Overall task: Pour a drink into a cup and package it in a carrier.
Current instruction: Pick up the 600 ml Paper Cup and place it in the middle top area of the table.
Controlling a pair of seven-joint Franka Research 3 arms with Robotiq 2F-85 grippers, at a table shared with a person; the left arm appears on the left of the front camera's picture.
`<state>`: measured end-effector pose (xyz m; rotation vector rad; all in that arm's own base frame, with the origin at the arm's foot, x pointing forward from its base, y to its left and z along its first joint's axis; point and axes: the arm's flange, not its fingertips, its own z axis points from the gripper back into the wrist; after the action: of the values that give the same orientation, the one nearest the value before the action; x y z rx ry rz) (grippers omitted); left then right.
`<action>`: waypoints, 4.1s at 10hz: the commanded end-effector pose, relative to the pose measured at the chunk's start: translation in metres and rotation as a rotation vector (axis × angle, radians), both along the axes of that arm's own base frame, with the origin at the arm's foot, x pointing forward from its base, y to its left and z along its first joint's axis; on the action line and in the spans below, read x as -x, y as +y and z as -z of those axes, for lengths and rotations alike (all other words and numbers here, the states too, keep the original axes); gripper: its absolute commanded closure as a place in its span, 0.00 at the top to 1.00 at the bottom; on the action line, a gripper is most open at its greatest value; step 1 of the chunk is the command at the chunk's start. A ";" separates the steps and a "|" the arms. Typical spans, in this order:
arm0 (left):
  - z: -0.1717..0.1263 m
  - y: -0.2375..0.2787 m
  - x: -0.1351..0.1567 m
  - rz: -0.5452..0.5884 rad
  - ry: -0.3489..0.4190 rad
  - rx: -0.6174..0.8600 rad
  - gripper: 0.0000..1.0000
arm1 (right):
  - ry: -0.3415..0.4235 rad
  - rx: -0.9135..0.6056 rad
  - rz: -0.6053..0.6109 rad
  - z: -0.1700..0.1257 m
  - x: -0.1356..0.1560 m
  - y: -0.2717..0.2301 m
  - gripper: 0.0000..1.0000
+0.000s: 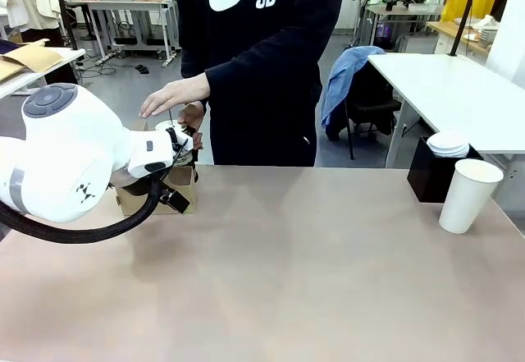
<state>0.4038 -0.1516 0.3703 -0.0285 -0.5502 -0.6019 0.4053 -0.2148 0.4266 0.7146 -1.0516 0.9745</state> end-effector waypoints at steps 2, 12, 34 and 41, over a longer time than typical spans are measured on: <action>0.000 0.000 0.000 0.000 0.000 0.001 1.00 | 0.043 0.055 0.022 -0.029 -0.001 0.007 1.00; 0.000 0.000 0.000 0.000 0.000 0.001 1.00 | -0.122 -0.159 0.030 0.073 0.001 -0.022 1.00; 0.000 0.000 0.000 0.000 0.000 0.001 1.00 | -0.080 -0.323 0.126 0.192 -0.058 0.043 1.00; 0.000 0.000 0.000 0.000 0.000 0.001 1.00 | -0.081 -0.333 0.065 0.200 -0.077 0.065 0.80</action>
<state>0.4038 -0.1517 0.3702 -0.0285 -0.5501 -0.6021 0.4789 -0.1510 0.2283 0.9191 -1.2938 0.7688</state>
